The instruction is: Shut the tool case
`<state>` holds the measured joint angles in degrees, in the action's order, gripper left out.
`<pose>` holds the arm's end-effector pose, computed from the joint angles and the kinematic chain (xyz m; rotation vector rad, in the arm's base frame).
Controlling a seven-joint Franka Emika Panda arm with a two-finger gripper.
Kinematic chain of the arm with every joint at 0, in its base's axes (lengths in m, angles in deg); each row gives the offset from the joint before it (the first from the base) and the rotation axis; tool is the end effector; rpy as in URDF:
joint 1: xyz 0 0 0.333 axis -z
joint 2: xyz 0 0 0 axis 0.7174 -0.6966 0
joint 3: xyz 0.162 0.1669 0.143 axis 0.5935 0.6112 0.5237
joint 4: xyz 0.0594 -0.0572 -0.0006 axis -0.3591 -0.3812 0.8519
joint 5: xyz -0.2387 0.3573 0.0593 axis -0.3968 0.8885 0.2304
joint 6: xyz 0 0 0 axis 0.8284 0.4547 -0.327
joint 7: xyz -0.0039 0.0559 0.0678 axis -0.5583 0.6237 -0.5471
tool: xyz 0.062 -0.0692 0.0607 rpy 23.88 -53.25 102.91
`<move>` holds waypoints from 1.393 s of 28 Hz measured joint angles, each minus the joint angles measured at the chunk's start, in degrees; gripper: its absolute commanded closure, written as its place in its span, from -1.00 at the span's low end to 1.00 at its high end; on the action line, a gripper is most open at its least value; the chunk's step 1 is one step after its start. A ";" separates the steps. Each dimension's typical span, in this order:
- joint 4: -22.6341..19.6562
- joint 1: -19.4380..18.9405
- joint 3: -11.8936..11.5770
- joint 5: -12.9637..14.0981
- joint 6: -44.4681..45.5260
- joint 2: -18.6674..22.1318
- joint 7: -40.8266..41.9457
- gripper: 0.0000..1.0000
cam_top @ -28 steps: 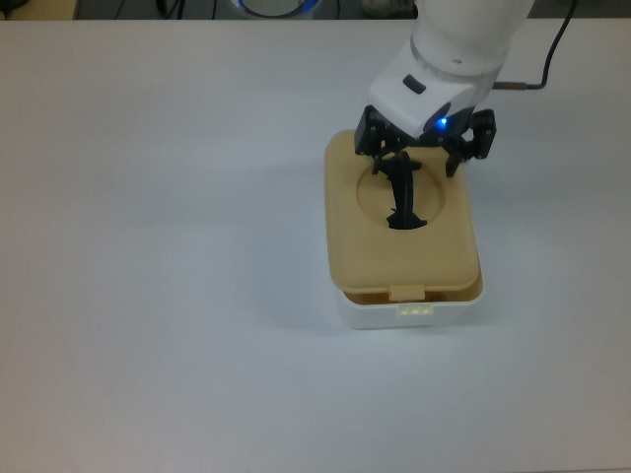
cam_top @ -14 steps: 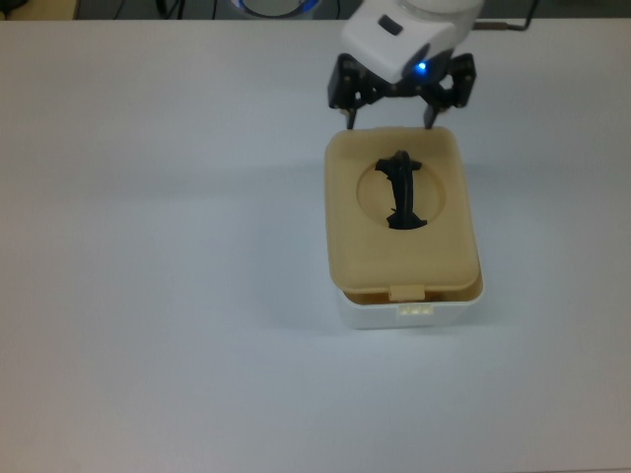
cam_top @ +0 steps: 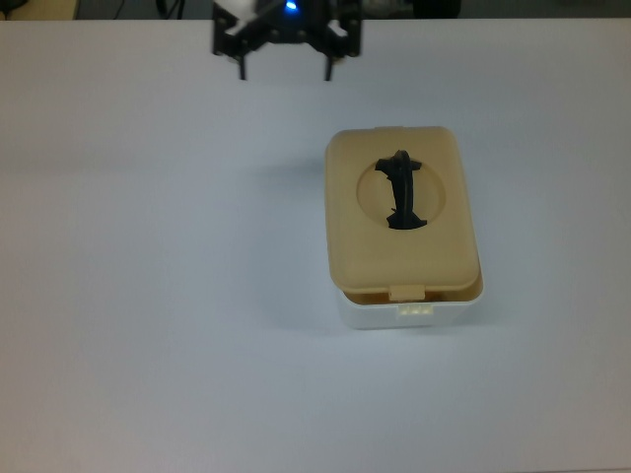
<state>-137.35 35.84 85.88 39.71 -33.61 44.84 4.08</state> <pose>0.6413 0.0724 0.5736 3.0891 0.1121 -0.0798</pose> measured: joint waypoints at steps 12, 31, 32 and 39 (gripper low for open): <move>-0.79 7.38 -0.02 0.00 0.27 0.59 5.77 -1.00; -1.73 8.28 -1.08 0.00 0.28 1.46 6.30 -1.00; -1.73 8.29 -1.30 0.00 0.28 1.46 6.32 -1.00; -1.72 9.22 -2.04 0.00 0.10 1.47 6.44 -1.00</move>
<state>-139.07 45.07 83.85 39.71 -33.51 46.31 10.52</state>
